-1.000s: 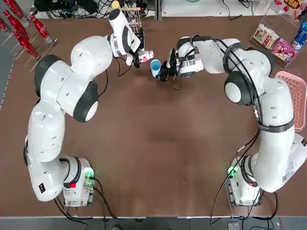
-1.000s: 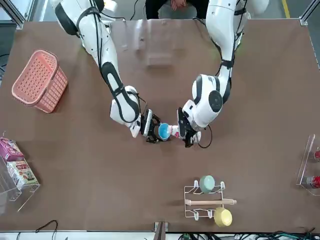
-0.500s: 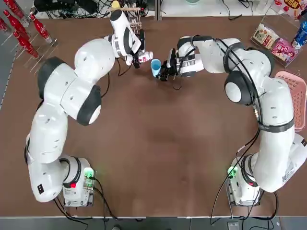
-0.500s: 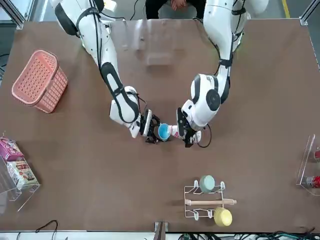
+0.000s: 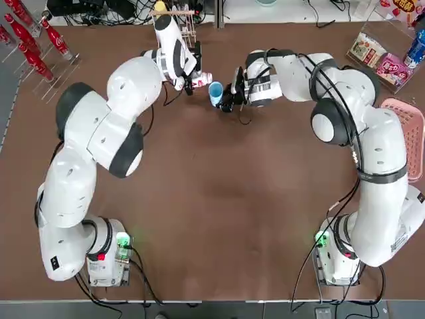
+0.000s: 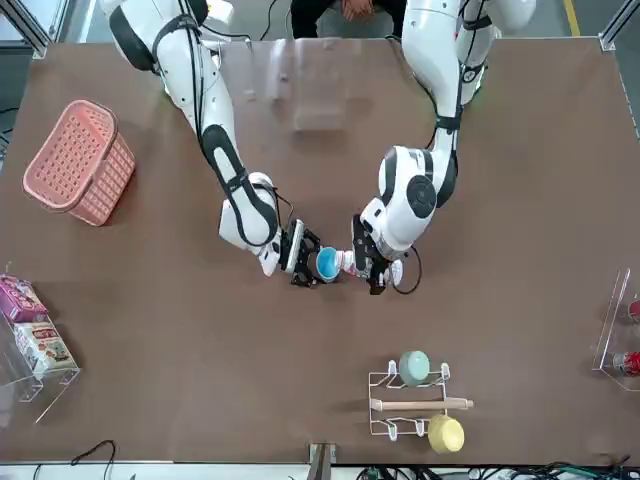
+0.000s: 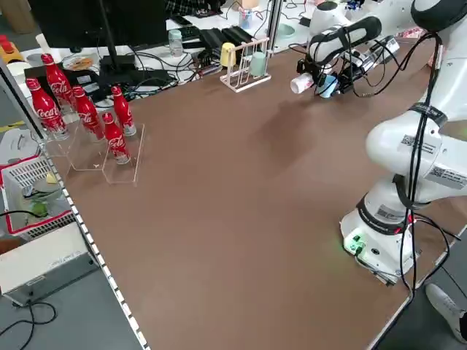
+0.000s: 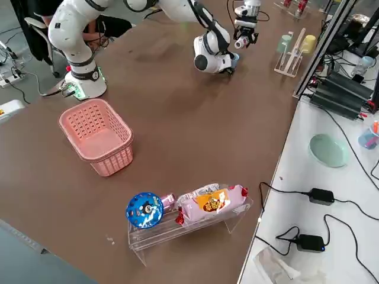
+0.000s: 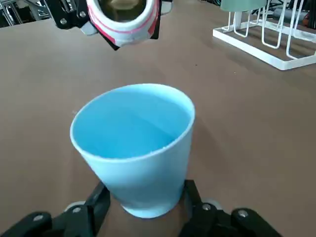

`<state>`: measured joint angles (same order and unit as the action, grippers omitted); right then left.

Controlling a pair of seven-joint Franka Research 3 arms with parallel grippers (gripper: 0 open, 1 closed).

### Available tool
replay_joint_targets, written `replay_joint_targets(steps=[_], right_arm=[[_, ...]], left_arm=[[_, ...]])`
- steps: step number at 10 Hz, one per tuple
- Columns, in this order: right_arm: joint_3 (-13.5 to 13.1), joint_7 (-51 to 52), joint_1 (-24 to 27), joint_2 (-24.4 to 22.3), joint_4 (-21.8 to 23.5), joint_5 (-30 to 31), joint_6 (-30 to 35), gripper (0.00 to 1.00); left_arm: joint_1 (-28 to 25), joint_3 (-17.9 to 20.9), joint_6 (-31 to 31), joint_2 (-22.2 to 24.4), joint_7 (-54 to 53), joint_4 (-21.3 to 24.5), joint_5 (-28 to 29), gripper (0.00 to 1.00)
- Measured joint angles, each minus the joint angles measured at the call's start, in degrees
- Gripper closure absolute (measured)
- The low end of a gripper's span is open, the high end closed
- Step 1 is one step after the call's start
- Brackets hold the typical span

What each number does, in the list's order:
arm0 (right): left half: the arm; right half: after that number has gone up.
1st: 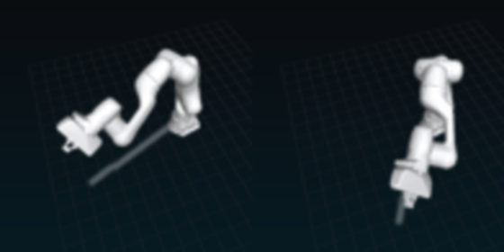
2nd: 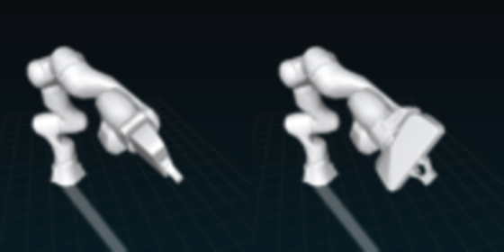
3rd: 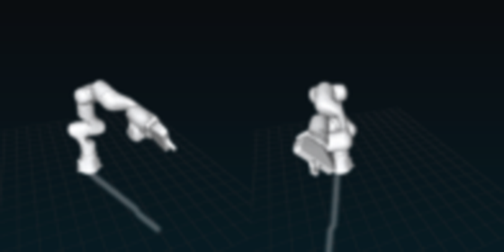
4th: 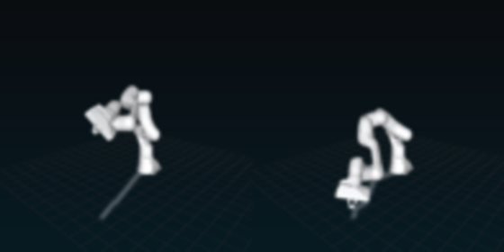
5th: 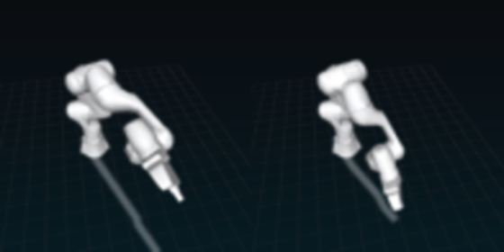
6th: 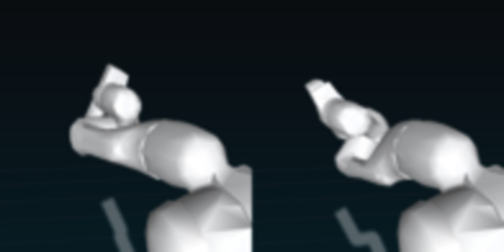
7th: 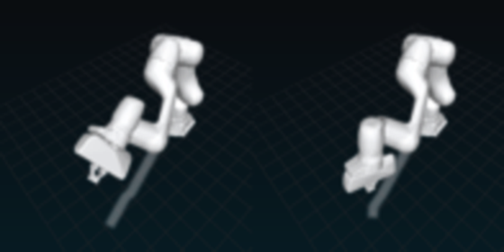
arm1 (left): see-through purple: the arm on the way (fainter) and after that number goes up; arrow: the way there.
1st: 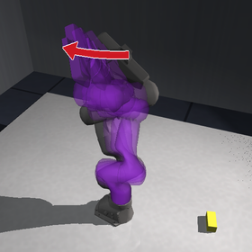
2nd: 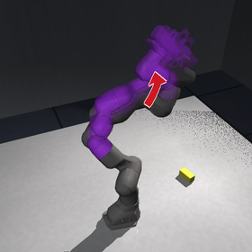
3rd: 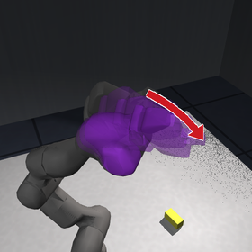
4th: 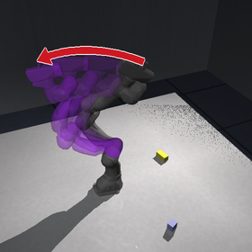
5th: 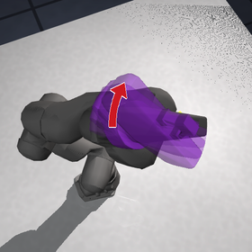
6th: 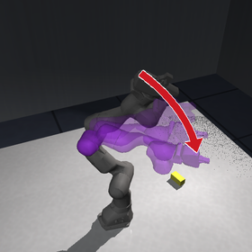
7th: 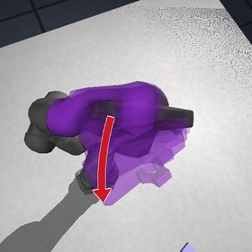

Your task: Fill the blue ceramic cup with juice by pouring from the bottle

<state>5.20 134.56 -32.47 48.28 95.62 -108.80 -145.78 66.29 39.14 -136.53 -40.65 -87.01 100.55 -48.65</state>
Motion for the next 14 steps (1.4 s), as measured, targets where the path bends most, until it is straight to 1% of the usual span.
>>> replay_joint_targets(steps=[5,8,14], right_arm=[[0.00,0.09,0.02,0.00,0.00,0.00,0.18,0.33],[0.00,0.12,0.02,0.00,0.00,-0.02,0.21,0.33],[0.00,0.14,0.21,0.00,0.04,-0.03,0.21,0.33]], left_arm=[[1.44,1.18,0.00,-0.13,0.83,-0.01,2.36,0.52],[1.96,1.19,0.00,-0.19,3.66,-0.51,5.28,0.52],[2.13,1.25,0.10,-1.52,7.76,-1.66,7.17,0.53]])
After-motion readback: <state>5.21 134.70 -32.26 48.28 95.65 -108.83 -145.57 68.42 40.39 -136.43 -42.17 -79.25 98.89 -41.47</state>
